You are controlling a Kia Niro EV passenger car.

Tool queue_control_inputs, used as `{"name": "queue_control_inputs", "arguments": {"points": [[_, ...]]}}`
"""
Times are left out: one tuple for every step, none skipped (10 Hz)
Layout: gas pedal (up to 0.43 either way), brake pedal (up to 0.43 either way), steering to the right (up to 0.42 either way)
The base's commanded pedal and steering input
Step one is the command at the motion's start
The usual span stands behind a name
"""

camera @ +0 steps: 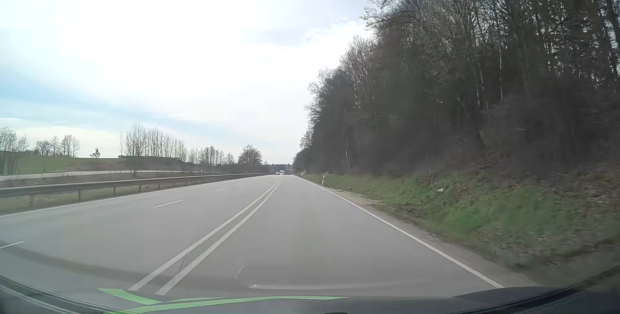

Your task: Follow the waypoints while adhering to traffic rules and regulations

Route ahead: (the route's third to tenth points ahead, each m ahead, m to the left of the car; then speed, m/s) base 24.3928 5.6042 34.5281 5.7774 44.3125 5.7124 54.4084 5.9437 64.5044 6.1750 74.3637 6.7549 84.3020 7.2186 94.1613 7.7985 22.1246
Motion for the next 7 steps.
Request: {"name": "queue_control_inputs", "arguments": {"points": [[0.197, 0.000, -0.006], [0.197, 0.000, -0.006], [0.197, 0.000, -0.006], [0.197, 0.000, -0.006], [0.197, 0.000, -0.006], [0.197, 0.000, -0.006], [0.197, 0.000, -0.006]]}}
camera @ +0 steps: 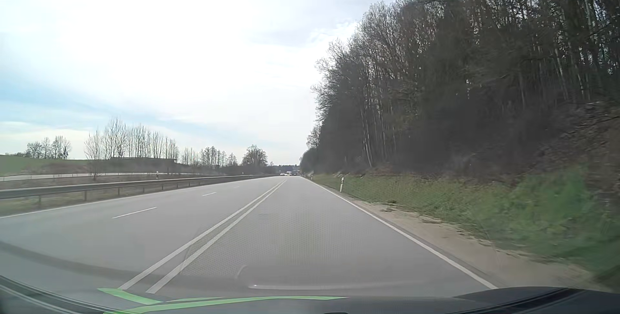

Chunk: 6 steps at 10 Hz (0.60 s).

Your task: Follow the waypoints while adhering to traffic rules and regulations

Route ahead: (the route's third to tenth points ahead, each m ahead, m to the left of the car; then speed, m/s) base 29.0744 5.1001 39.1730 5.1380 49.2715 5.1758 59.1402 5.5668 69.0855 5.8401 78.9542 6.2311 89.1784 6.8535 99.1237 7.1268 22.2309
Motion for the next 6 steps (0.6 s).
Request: {"name": "queue_control_inputs", "arguments": {"points": [[0.197, 0.000, -0.006], [0.197, 0.000, -0.006], [0.197, 0.000, -0.006], [0.197, 0.000, -0.006], [0.197, 0.000, -0.006], [0.197, 0.000, -0.006]]}}
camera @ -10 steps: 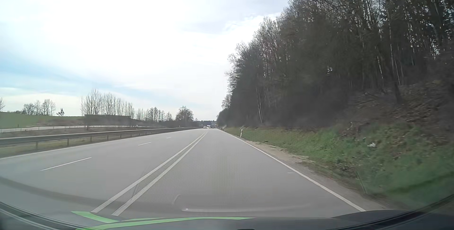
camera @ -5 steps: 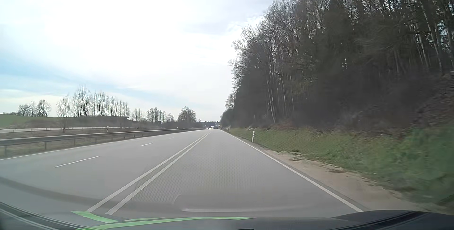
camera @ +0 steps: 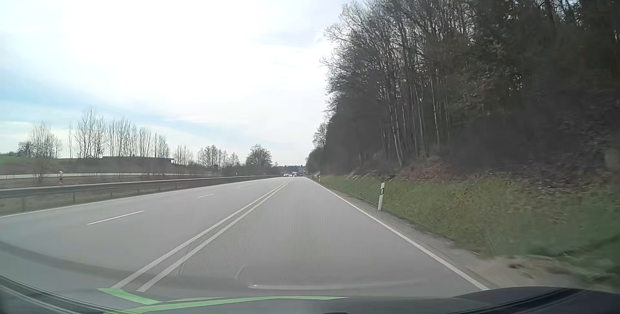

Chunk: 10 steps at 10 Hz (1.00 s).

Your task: Follow the waypoints while adhering to traffic rules and regulations

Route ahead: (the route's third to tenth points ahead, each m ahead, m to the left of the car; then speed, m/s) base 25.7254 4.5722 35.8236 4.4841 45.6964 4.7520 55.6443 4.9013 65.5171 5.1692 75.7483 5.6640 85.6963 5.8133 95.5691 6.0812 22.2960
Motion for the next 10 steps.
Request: {"name": "queue_control_inputs", "arguments": {"points": [[0.197, 0.000, -0.006], [0.197, 0.000, -0.006], [0.197, 0.000, -0.006], [0.197, 0.000, -0.004], [0.197, 0.000, -0.003], [0.197, 0.000, -0.001], [0.209, 0.000, 0.000], [0.209, 0.000, 0.000], [0.220, 0.000, 0.000], [0.220, 0.000, 0.000]]}}
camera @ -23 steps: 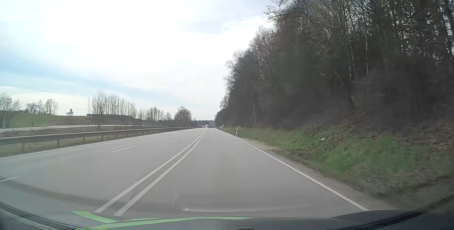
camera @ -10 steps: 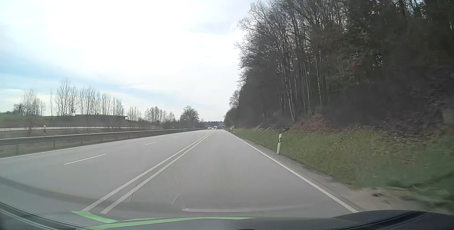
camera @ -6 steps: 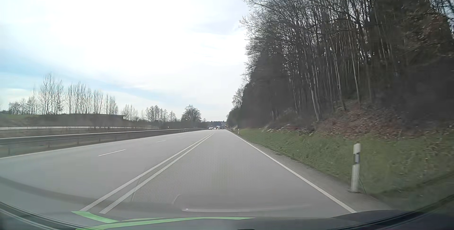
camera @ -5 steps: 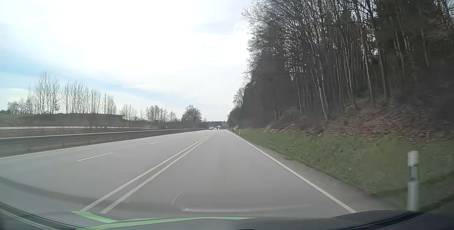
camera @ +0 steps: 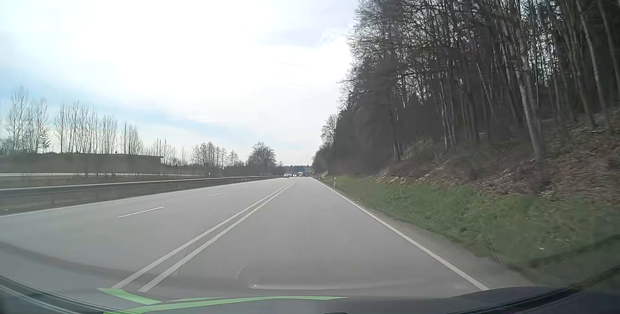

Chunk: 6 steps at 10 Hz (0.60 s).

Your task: Follow the waypoints while adhering to traffic rules and regulations

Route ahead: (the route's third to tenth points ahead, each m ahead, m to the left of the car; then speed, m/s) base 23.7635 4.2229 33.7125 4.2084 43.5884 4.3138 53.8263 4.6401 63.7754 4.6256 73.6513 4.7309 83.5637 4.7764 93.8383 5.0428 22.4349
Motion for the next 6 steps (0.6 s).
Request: {"name": "queue_control_inputs", "arguments": {"points": [[0.220, 0.000, 0.000], [0.228, 0.000, 0.000], [0.228, 0.000, 0.000], [0.228, 0.000, 0.000], [0.228, 0.000, 0.000], [0.228, 0.000, 0.000]]}}
